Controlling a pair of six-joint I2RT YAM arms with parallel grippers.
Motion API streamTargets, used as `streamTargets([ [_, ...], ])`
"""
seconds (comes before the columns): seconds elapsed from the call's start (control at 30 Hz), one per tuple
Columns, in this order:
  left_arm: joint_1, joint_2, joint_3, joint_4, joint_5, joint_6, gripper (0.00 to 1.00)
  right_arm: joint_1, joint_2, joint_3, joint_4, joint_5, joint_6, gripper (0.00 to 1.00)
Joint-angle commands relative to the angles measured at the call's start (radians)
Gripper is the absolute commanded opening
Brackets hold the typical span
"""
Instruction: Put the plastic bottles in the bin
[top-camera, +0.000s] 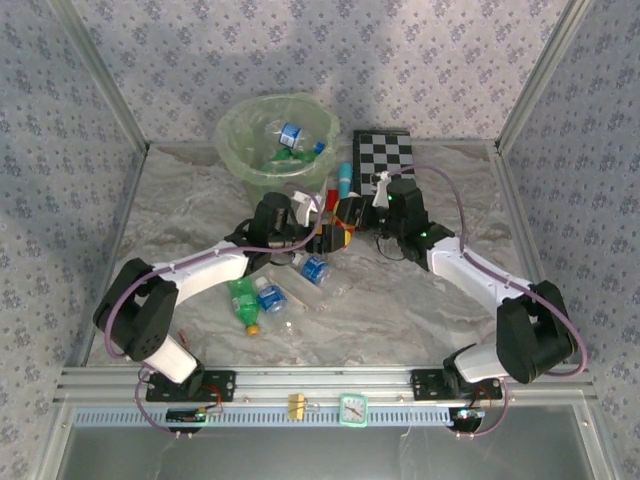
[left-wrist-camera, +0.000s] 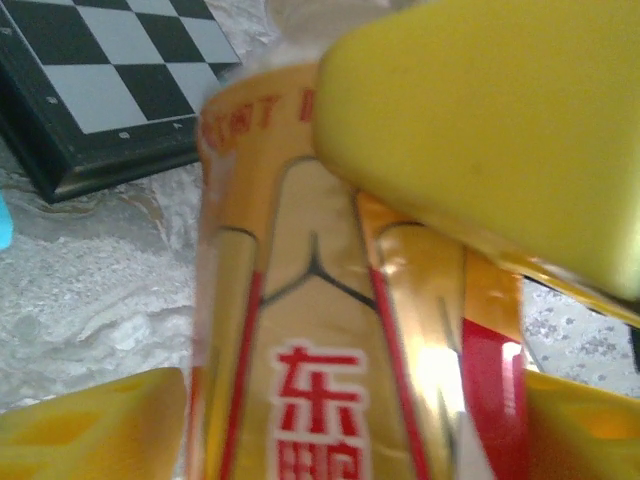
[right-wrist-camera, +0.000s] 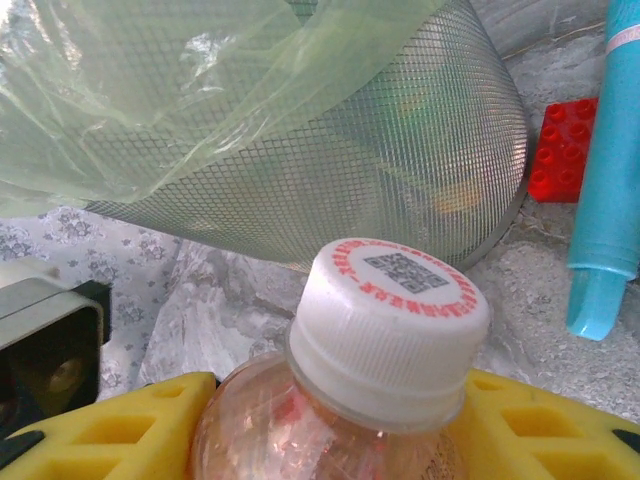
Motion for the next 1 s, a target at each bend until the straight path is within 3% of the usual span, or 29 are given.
streamTargets([
  [0.0, 0.001, 0.013, 0.035, 0.048, 0.011, -0.010, 0.64, -0.004, -0.039, -0.009, 0.020, -0.020, -0.019, 0.35],
  [0.13, 0.002, 0.016, 0.038, 0.049, 0.014, -0.013, 0.55, -0.005, -0.055, -0.012, 0.017, -0.012, -0.015, 0.51],
  [0.2, 0.001, 0.013, 0.037, 0.040, 0.008, -0.012, 0.54, -0.012, -0.069, -0.013, 0.007, -0.001, -0.014, 0.65],
  [0.3, 0.002, 0.000, 0.036, 0.013, -0.011, 0.001, 0.54, -0.036, -0.101, -0.012, -0.021, 0.016, -0.022, 0.73],
  [0.67, 0.011, -0.105, 0.173, -0.267, -0.105, 0.164, 0.53, -0.178, -0.267, -0.058, -0.163, 0.100, -0.111, 0.90],
  [0.87, 0.023, -0.135, 0.352, -0.445, -0.184, 0.292, 0.52, -0.202, -0.253, -0.075, -0.192, 0.074, -0.134, 1.00],
  [0.97, 0.044, -0.136, 0.443, -0.511, -0.242, 0.332, 0.51, -0.199, -0.231, -0.075, -0.194, 0.069, -0.136, 1.00],
])
